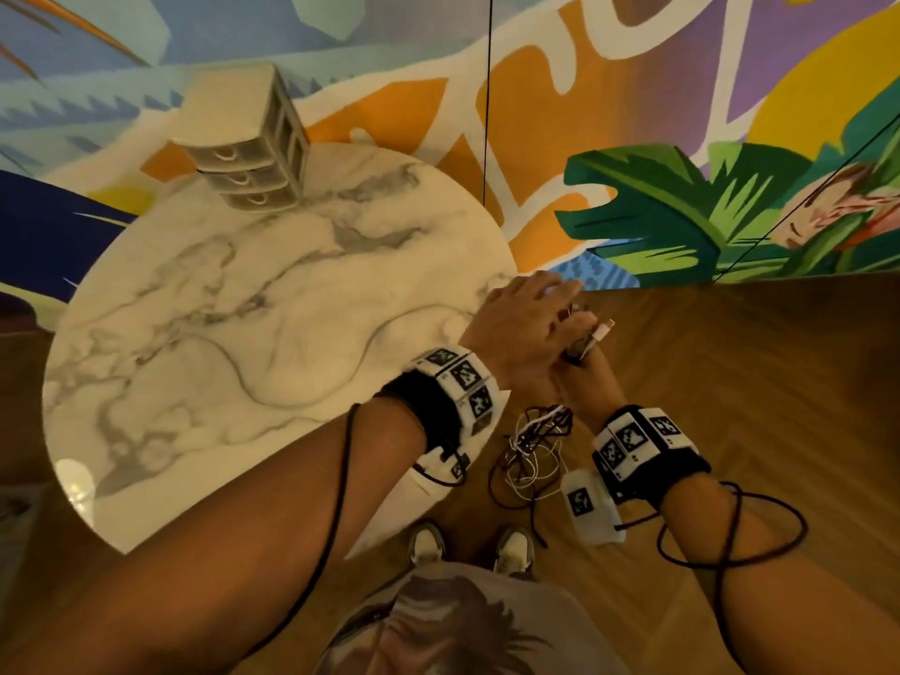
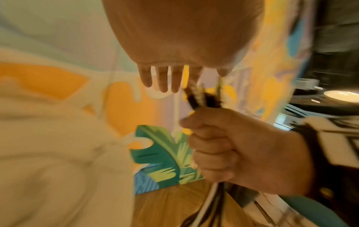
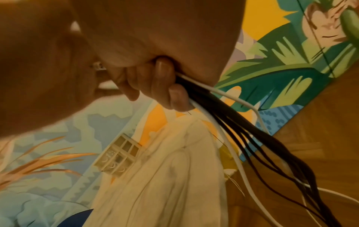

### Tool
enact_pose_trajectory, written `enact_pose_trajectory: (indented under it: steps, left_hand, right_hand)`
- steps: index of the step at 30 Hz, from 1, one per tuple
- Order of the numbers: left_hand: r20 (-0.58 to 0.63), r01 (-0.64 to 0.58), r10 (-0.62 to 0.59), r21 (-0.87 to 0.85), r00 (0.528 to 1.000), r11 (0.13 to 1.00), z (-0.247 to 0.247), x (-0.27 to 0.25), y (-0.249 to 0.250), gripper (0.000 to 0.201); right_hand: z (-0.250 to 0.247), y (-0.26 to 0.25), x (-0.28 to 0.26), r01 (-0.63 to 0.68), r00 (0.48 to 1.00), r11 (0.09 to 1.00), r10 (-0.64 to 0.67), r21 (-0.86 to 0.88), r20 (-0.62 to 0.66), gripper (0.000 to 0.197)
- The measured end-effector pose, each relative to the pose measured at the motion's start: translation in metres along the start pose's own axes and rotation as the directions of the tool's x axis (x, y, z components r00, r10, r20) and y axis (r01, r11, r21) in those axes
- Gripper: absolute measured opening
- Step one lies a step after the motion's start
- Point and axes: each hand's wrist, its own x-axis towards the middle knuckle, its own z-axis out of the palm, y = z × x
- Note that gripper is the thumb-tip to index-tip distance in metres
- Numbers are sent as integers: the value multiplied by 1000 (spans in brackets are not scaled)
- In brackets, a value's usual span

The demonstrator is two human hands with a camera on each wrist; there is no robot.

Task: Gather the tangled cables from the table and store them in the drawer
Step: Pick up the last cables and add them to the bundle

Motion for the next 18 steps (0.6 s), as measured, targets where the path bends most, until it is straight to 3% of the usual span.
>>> enact_pose_trajectory:
  steps: [3,4,6,7,8,10,12,15,18]
  left_hand:
    - [-14,289,-289,27,957,957,1,-26,-83,75]
    - [49,415,-421,98,906,905,1,-41,-114,70]
    - [165,586,-640,283,750,759,1,-76,-164,54]
    - [186,607,-696,369,694,704,3,-94,-183,49]
    - [191,599,-720,438,667,671,4,-109,-196,45]
    - [210,560,-719,499,663,662,10,-126,-210,41]
    - [269,520,-683,482,679,706,20,-130,-210,41]
    - [315,427,-565,412,762,805,39,-129,-189,32]
    - [243,404,-514,386,823,829,50,-126,-165,30]
  right_hand:
    - [-2,8,-1,-135,986,991,135,16,-94,27]
    - [-4,13,-3,-174,978,984,176,27,-113,27]
    - [-8,20,-7,-196,971,979,203,63,-127,26]
    - [-9,19,-9,-208,968,976,214,59,-133,25]
    - [-8,20,-9,-212,968,975,219,62,-126,24]
    - [-6,19,-10,-230,962,971,237,62,-138,23]
    - [-3,19,-10,-242,957,969,247,56,-152,26]
    - [5,18,-8,-243,959,969,246,44,-138,29]
    - [11,18,-7,-232,963,973,232,13,-136,25]
